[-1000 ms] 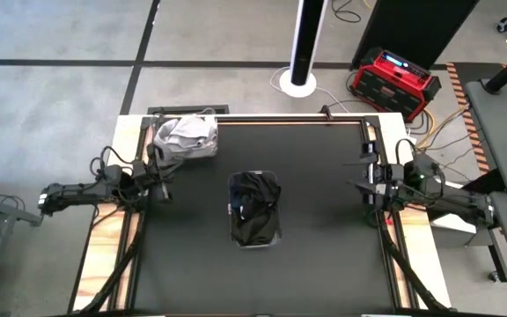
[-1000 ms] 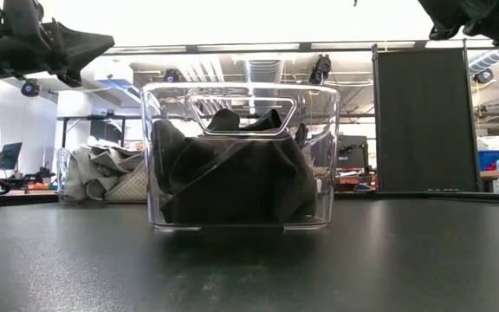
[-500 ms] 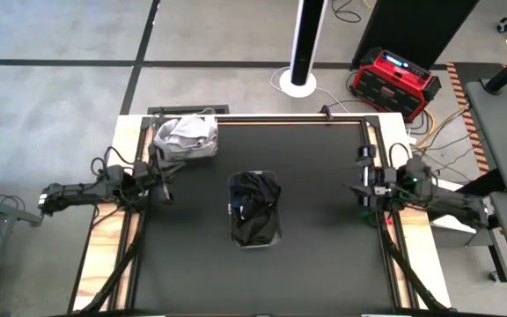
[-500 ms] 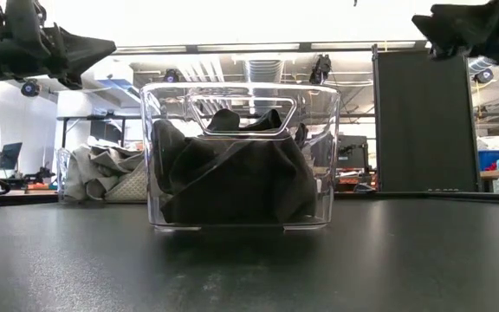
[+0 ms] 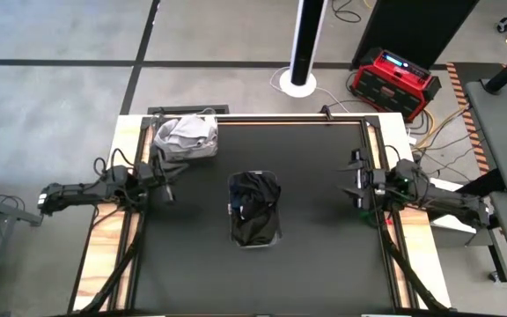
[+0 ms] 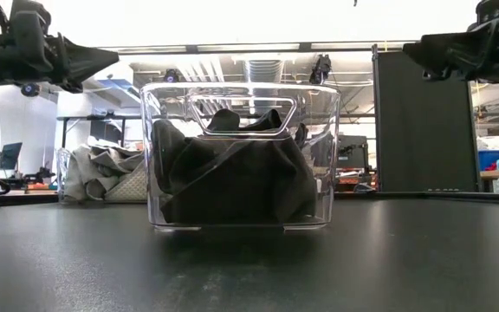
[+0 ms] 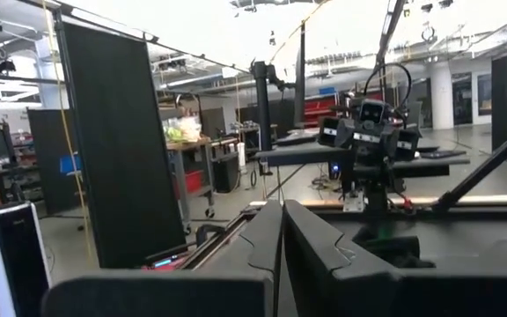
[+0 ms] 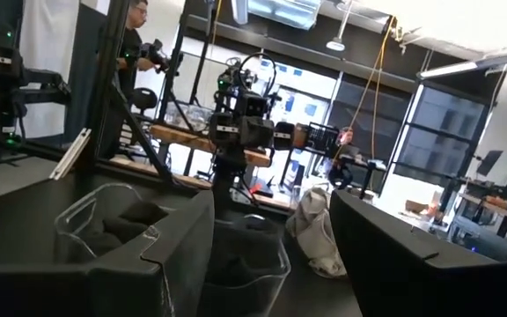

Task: Sort towels by color in basket
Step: Return to Home Position

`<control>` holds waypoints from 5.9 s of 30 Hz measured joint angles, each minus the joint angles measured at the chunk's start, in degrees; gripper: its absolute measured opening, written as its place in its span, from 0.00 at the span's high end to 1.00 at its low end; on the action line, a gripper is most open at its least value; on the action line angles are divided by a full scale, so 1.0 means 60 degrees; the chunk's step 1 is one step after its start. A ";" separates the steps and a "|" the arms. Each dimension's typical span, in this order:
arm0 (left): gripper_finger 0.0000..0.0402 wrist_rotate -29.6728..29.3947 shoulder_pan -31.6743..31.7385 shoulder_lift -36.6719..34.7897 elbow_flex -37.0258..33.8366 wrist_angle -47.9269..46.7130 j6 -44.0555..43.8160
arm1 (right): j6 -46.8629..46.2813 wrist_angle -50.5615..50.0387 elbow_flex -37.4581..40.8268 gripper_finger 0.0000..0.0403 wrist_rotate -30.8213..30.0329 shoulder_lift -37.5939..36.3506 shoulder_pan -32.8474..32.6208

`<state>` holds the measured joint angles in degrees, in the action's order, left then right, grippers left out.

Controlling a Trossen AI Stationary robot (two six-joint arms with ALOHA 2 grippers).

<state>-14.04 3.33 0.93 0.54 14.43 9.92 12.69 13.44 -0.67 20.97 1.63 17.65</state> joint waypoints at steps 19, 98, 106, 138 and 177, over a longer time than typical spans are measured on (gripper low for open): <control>1.00 -0.0025 0.0000 0.0585 0.0091 -0.0083 0.0009 | -0.0940 -0.0031 0.0004 0.46 0.0000 0.0000 0.0000; 1.00 -0.0026 0.0004 0.2596 0.0120 -0.0086 0.0010 | -0.1115 -0.0029 0.0015 0.46 0.0000 0.0004 -0.0004; 1.00 -0.0026 0.0004 0.2745 0.0120 -0.0087 0.0010 | -0.1115 -0.0030 0.0015 0.46 0.0000 0.0004 -0.0002; 1.00 -0.0026 0.0004 0.3169 0.0120 -0.0083 0.0013 | -0.1115 -0.0027 0.0015 0.46 0.0002 0.0004 -0.0002; 1.00 -0.0029 0.0000 0.3172 0.0124 -0.0087 0.0013 | -0.1115 -0.0028 0.0015 0.46 0.0001 0.0004 -0.0004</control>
<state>-14.22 3.33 19.96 1.28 13.91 10.00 6.00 13.27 -0.58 20.98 1.65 17.63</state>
